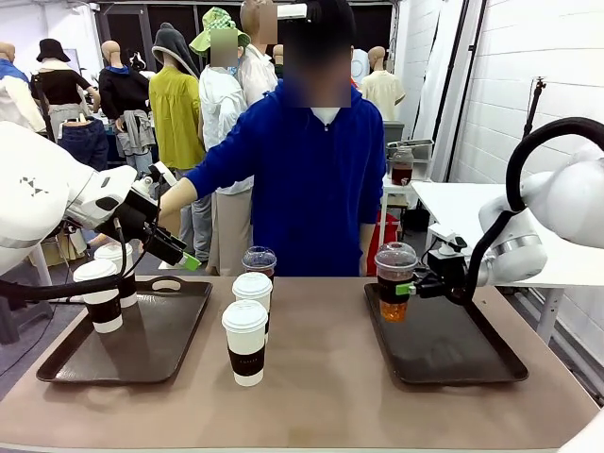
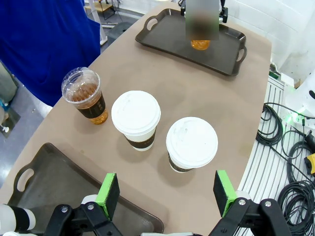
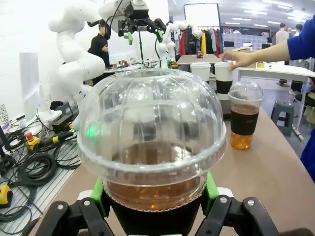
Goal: Distribute the coffee onto the tray.
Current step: Pick up one iced Americano and place it on the right Handle tray.
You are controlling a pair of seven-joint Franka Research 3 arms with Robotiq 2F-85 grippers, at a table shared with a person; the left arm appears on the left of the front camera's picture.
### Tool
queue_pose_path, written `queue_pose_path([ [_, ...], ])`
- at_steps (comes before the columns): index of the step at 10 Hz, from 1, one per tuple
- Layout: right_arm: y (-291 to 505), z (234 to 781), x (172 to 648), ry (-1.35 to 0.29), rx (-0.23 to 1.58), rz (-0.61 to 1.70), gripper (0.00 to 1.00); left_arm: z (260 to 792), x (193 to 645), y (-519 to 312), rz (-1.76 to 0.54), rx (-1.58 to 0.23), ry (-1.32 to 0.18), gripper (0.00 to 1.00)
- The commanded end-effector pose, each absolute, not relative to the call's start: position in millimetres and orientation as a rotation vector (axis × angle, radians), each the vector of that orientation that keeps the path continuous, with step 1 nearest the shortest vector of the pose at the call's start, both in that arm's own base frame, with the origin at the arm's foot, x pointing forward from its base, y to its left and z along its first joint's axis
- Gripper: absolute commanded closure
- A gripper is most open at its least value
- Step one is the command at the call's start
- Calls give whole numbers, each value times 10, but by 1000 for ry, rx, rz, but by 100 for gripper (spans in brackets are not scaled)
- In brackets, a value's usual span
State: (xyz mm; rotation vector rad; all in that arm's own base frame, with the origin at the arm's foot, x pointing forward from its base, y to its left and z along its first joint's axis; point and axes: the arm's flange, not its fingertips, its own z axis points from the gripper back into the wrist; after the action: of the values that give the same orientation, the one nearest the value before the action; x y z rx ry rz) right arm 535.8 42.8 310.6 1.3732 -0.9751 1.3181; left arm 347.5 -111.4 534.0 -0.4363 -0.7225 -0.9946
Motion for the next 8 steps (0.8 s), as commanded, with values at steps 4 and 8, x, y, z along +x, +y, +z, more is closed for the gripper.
queue_pose_path([
  [4,364,3033,5216,-977,1351,1295,17,5325,3494,-1100,-1003,-458,-727,0],
  [8,364,3033,5216,-977,1351,1295,17,5325,3494,-1100,-1003,-458,-727,0],
])
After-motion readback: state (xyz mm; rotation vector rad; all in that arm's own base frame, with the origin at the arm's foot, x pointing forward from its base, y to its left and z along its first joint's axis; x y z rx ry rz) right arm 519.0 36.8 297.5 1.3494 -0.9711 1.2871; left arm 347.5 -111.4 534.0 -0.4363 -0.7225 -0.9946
